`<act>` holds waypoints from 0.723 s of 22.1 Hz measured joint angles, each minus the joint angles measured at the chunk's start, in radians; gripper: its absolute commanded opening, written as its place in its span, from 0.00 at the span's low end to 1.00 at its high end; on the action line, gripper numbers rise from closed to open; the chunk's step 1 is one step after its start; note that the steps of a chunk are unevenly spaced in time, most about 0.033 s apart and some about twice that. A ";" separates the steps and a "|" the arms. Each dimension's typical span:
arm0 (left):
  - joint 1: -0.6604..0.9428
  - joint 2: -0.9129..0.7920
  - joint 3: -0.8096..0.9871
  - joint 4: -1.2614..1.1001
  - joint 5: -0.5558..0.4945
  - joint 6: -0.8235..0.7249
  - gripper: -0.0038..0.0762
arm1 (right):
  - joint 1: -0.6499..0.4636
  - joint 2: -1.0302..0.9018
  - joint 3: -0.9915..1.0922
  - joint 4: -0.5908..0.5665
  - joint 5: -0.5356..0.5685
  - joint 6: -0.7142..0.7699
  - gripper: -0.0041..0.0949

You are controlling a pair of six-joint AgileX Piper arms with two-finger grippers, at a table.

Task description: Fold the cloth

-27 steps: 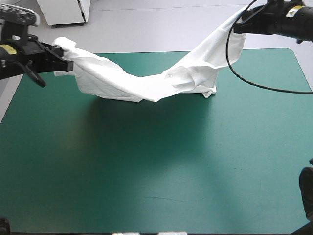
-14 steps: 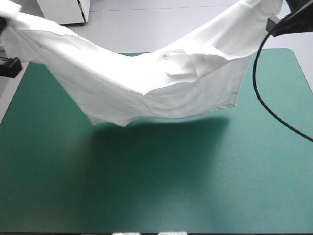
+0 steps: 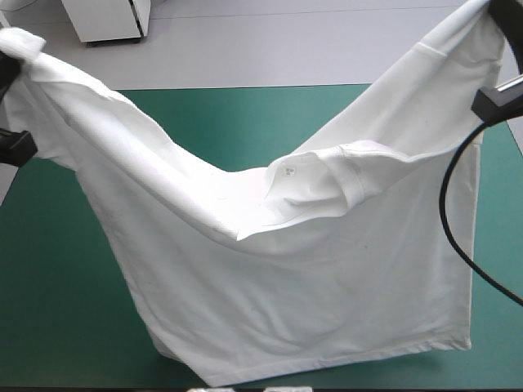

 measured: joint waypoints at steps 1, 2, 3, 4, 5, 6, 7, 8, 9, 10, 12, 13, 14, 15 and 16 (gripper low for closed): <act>0.000 0.006 0.055 0.002 0.001 -0.002 0.04 | 0.000 0.012 0.067 -0.002 0.014 0.001 0.03; 0.000 0.012 0.078 0.003 0.001 -0.003 0.04 | 0.000 0.021 0.094 -0.005 0.019 0.001 0.03; 0.000 0.031 0.119 0.004 0.001 -0.003 0.04 | 0.000 0.044 0.145 -0.007 0.024 0.001 0.03; 0.000 0.047 0.141 0.003 0.001 -0.003 0.04 | 0.000 0.062 0.174 -0.008 0.027 0.001 0.03; 0.000 0.068 0.159 -0.001 0.001 -0.003 0.04 | 0.000 0.084 0.199 -0.010 0.027 0.001 0.03; 0.000 0.103 0.174 -0.008 0.000 0.001 0.04 | 0.000 0.120 0.223 -0.013 0.028 -0.002 0.03; 0.000 0.151 0.185 -0.023 -0.002 0.010 0.04 | 0.000 0.160 0.243 -0.019 0.029 -0.012 0.03; 0.000 0.190 0.190 -0.033 -0.008 0.019 0.04 | 0.000 0.203 0.250 -0.021 0.027 -0.019 0.03; 0.000 0.245 0.192 -0.048 -0.018 0.027 0.04 | 0.000 0.254 0.252 -0.023 0.020 -0.027 0.03; 0.000 0.286 0.192 -0.055 -0.035 0.036 0.04 | 0.000 0.291 0.252 -0.024 0.009 -0.032 0.03; 0.000 0.390 0.192 -0.068 -0.072 0.054 0.04 | 0.000 0.382 0.252 -0.037 -0.030 -0.039 0.03; 0.000 0.439 0.192 -0.070 -0.091 0.061 0.04 | 0.000 0.436 0.252 -0.052 -0.061 -0.043 0.03; 0.000 0.474 0.192 -0.071 -0.097 0.065 0.04 | 0.000 0.469 0.253 -0.057 -0.076 -0.046 0.03; 0.000 0.508 0.193 -0.075 -0.103 0.073 0.04 | 0.000 0.502 0.253 -0.062 -0.093 -0.048 0.03; 0.000 0.541 0.195 -0.080 -0.108 0.077 0.04 | 0.000 0.534 0.254 -0.066 -0.109 -0.051 0.03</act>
